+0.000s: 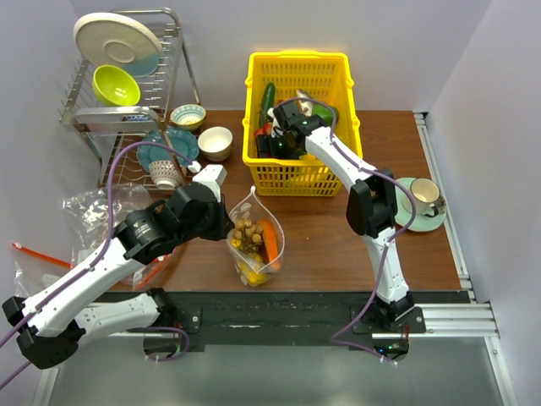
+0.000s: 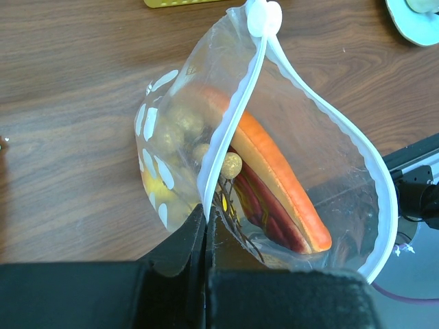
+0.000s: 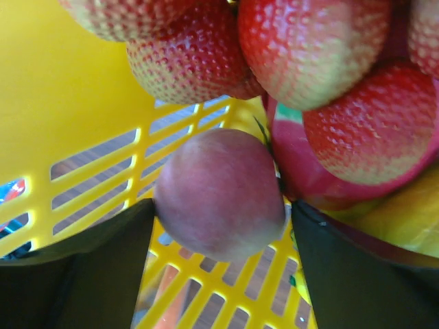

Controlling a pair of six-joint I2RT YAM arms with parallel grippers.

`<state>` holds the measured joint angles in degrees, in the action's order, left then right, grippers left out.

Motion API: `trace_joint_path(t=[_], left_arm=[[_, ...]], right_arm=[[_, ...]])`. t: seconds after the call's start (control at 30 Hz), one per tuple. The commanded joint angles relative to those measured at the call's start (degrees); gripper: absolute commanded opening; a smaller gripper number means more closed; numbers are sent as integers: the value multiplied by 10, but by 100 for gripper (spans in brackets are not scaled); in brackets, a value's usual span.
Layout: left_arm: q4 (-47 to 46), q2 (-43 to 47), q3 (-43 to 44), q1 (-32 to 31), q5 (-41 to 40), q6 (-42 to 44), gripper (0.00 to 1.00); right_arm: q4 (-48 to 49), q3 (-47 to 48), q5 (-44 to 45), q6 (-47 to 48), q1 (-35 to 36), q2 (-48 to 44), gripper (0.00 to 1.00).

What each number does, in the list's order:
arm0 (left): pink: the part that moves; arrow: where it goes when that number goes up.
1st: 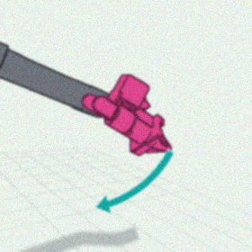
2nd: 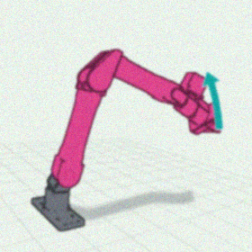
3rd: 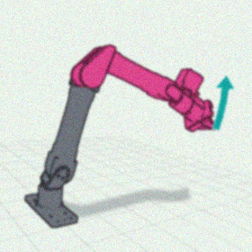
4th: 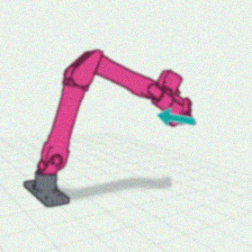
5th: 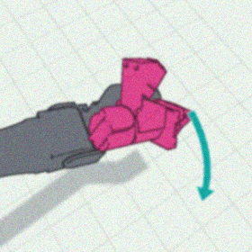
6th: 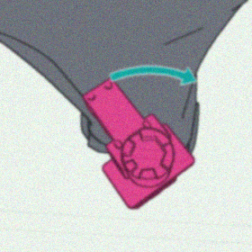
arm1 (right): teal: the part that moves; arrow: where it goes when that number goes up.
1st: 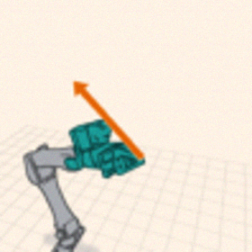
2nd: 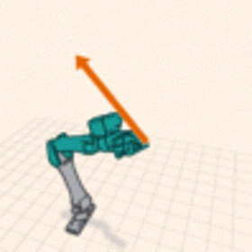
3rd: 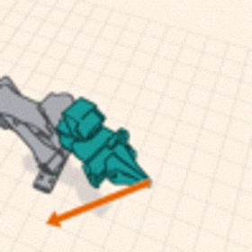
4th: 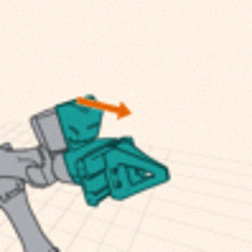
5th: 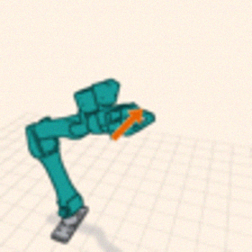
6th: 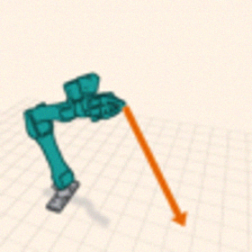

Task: Place the food in the zip-top bag and seal the zipper
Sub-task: Pick up the fake fruit from the bin.

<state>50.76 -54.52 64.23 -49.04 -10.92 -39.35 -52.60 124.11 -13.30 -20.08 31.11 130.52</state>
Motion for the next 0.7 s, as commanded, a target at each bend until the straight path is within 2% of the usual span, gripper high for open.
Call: trace_joint_path(t=[0.0, 0.07, 0.23, 0.67], left_arm=[[-8, 7, 14, 2, -6, 2, 0], [-10, 10, 12, 2, -6, -1, 0], [-9, 12, 8, 2, -3, -3, 0], [-19, 9, 7, 2, 3, -10, 0]], right_arm=[[-23, -3, -29, 15, 3, -17, 70], [-36, 16, -21, 17, 2, -28, 61], [-36, 41, -2, 11, 1, -75, 57], [-21, 19, 22, 19, 2, -246, 55]])
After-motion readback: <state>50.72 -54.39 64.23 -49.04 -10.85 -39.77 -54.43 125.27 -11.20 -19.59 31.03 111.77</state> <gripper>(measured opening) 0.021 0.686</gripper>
